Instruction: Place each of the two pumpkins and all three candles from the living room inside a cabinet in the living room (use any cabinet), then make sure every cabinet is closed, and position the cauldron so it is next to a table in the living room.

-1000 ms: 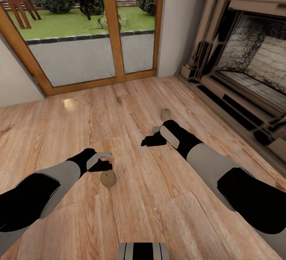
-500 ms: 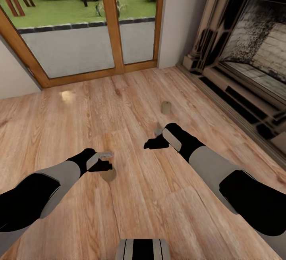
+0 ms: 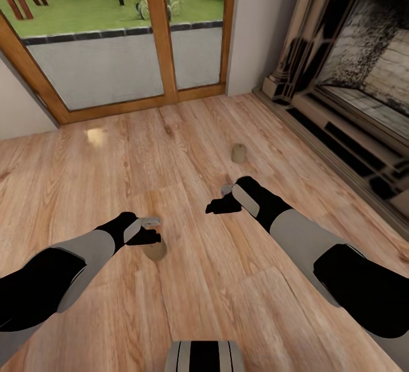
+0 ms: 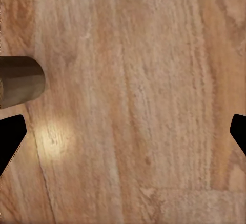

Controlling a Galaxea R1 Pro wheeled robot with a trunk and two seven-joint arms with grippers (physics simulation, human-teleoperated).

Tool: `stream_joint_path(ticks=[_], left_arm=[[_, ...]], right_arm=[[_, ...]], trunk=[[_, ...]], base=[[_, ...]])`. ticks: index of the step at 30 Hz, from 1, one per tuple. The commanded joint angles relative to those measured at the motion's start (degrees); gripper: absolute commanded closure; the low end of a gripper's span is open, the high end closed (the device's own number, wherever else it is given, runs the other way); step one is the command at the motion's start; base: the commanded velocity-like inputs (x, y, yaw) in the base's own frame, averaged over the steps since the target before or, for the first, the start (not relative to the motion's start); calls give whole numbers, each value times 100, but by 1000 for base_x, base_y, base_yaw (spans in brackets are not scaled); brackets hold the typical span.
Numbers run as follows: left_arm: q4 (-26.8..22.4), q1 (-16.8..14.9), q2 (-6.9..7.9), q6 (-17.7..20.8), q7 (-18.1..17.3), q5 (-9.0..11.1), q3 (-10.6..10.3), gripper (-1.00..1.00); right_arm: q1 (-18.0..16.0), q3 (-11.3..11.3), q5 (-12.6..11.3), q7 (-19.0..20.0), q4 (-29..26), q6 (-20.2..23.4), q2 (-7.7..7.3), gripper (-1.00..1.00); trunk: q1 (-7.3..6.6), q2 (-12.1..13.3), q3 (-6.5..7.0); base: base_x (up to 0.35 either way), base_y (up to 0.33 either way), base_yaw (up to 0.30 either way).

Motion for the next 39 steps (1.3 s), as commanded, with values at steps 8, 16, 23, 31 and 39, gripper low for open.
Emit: stream_joint_path(ticks=[8,16,23,31,39], left_arm=[[-6,0,2,23,13,53,-55,-100],[-16,0,-4,21,8,55,-56,-100],[-27,0,-6,21,7,55,-56,-100],[-31,0,-15,21,7,57,-52,-100],[-24,0,-38,21,17,53,-55,-100]], right_arm=[[0,38,-62,-55,-6,6,-2,-100],[0,39,-62,-55,-4,6,-2,-100],[0,39,-62,-55,-4,6,-2,-100],[0,38,-58,-55,-6,6,-2,-100],[0,39,-58,-55,-4,6,-2,-100]], trunk=[[1,-2,-4],[1,-2,-4],[9,-6,-70],[16,-10,-137],[16,-10,-137]], base=[[229,119,0],[13,7,0],[0,0,0],[0,0,0],[26,-33,0]])
